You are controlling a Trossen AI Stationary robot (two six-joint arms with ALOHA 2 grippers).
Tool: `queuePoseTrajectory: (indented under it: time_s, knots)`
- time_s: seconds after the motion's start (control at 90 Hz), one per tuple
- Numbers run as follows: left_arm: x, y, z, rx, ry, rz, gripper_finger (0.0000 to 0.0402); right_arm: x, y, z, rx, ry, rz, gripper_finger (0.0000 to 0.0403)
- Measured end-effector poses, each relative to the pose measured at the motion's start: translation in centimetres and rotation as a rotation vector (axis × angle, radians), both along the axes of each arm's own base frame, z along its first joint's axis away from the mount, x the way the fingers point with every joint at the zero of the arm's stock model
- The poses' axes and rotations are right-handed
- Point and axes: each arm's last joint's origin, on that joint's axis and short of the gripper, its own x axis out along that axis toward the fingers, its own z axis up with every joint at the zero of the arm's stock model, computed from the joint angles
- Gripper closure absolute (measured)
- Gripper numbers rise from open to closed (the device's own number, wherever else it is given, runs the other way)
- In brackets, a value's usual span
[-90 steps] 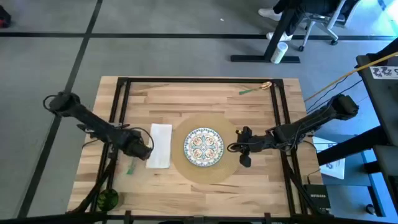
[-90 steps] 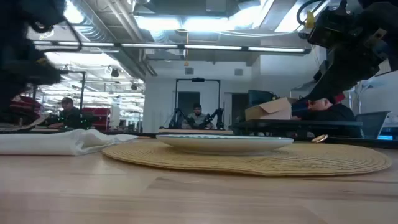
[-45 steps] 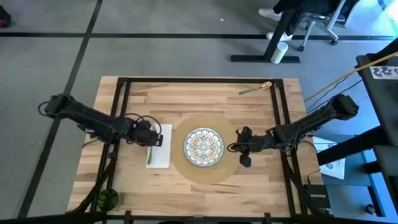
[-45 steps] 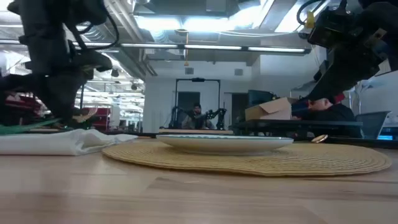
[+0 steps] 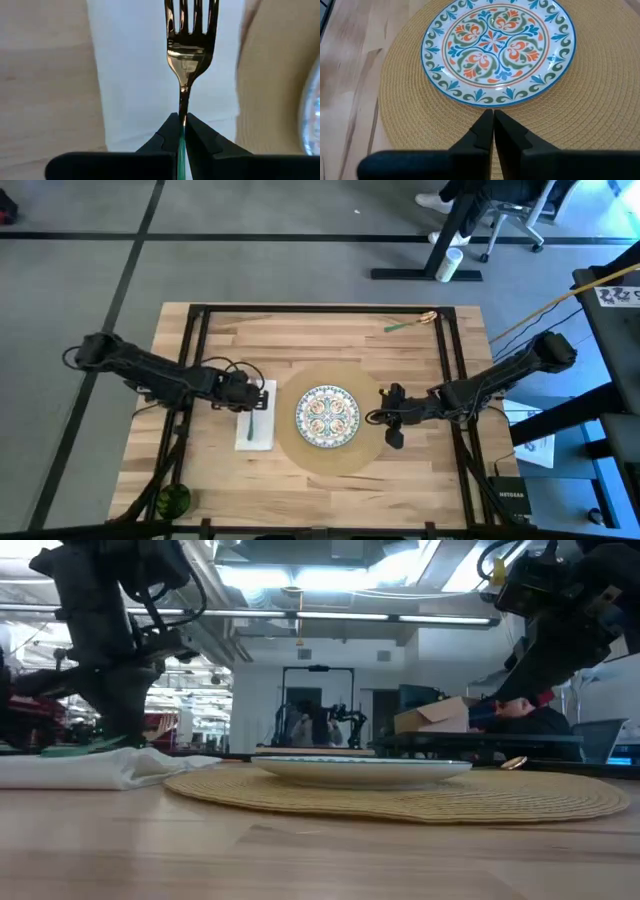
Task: Set table place
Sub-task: Put the green fork on top of the white table napkin, then put the green spoon to the right of the blue patterned plate on the brown place mat
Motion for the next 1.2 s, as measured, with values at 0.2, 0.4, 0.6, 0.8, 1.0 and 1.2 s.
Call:
queuePoseTrajectory:
  time_s: [0.2, 0.4, 0.6, 0.8, 1.0, 1.2]
  knots:
    - [0.26, 0.1, -0.75, -0.003, 0.042, 0.004, 0.0401, -0.02, 0.02, -0.02, 0.013, 0.005, -0.002, 0.0403]
    - [0.37, 0.3, -0.94, 0.003, 0.05, 0.001, 0.0401, -0.05, 0.0, -0.06, 0.013, 0.01, -0.004, 0.0403]
    - [0.51, 0.28, -0.89, 0.001, 0.035, 0.0, 0.0401, -0.06, 0.0, -0.06, 0.013, 0.01, -0.004, 0.0403]
    - [0.82, 0.28, -0.8, -0.007, 0.001, 0.011, 0.0396, -0.05, 0.0, -0.06, 0.013, 0.01, -0.004, 0.0403]
    - [0.78, 0.51, -0.82, -0.011, 0.007, 0.036, 0.0374, -0.05, 0.0, -0.06, 0.013, 0.01, -0.004, 0.0403]
    - [0.7, 0.51, -0.84, -0.011, 0.014, 0.039, 0.0362, -0.05, 0.0, -0.06, 0.013, 0.01, -0.004, 0.0403]
